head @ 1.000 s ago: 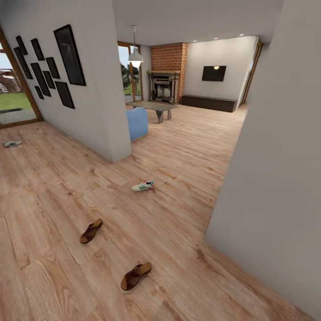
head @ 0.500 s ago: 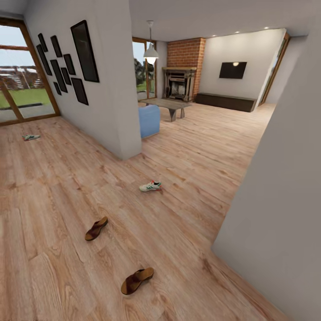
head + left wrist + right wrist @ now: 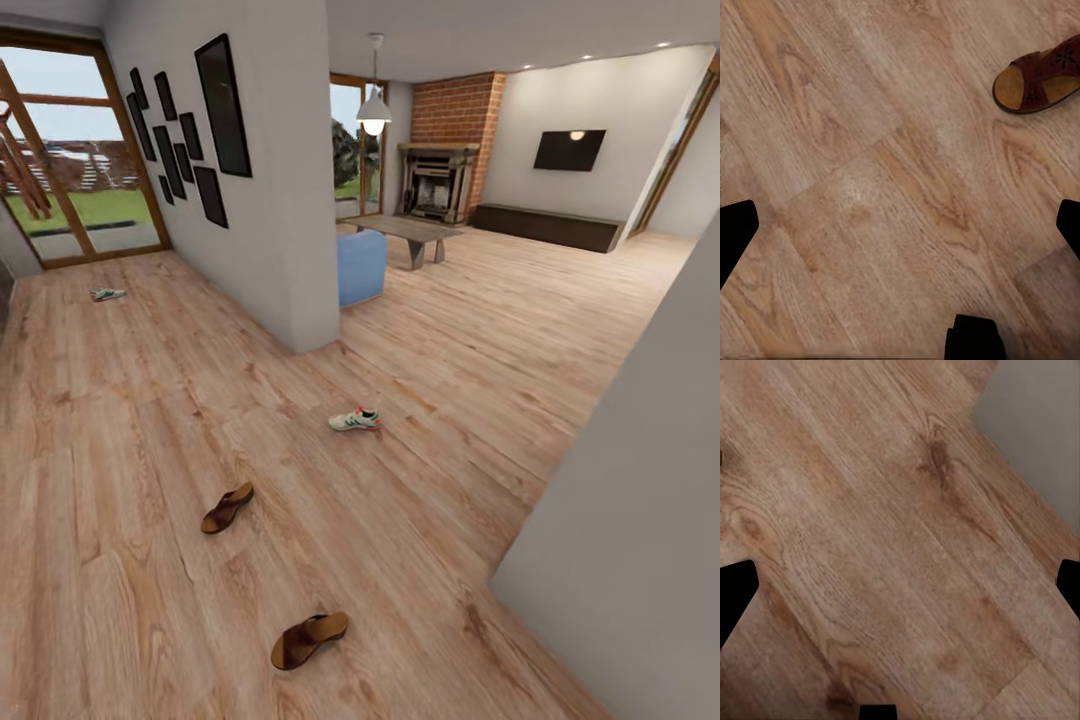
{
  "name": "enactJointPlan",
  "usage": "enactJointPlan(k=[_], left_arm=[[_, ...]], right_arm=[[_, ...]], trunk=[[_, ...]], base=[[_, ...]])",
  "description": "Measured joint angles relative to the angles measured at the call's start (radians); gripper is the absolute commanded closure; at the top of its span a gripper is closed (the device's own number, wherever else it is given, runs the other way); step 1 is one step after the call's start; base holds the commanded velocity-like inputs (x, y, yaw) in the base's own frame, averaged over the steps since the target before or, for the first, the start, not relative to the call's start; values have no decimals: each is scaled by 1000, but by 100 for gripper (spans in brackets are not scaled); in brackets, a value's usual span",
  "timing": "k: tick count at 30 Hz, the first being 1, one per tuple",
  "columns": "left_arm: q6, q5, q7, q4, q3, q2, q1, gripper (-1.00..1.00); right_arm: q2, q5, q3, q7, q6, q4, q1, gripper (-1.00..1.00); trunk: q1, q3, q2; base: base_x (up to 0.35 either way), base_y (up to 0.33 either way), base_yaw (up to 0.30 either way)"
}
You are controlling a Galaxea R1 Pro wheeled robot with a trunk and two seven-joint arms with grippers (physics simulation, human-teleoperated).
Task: Pick up the two gym shoes and the two sandals from the corridor floor and place them onto the hallstand (shoe rack) in the corridor, making sure they are on the rack and not on the floor. Arrange them so the two gym shoes are next to each other and the two sandals are next to each other.
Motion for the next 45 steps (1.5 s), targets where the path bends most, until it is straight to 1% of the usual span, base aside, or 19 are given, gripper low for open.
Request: enactJointPlan(k=[24, 37, 45], left_arm=[[0, 0, 0, 0, 0, 0, 0, -100], [0, 0, 0, 0, 1, 0, 0, -100], [0, 0, 1, -1, 1, 0, 0, -100]], right_arm=[[0, 0, 0, 0, 0, 0, 0, -100], [0, 0, 0, 0, -1, 0, 0, -100], [0, 0, 0, 0, -1, -1, 0, -100]], trunk=[[0, -27, 0], [0, -40, 0], [0, -44, 0]], base=[[13, -5, 194], [213, -147, 213], [236, -184, 259]])
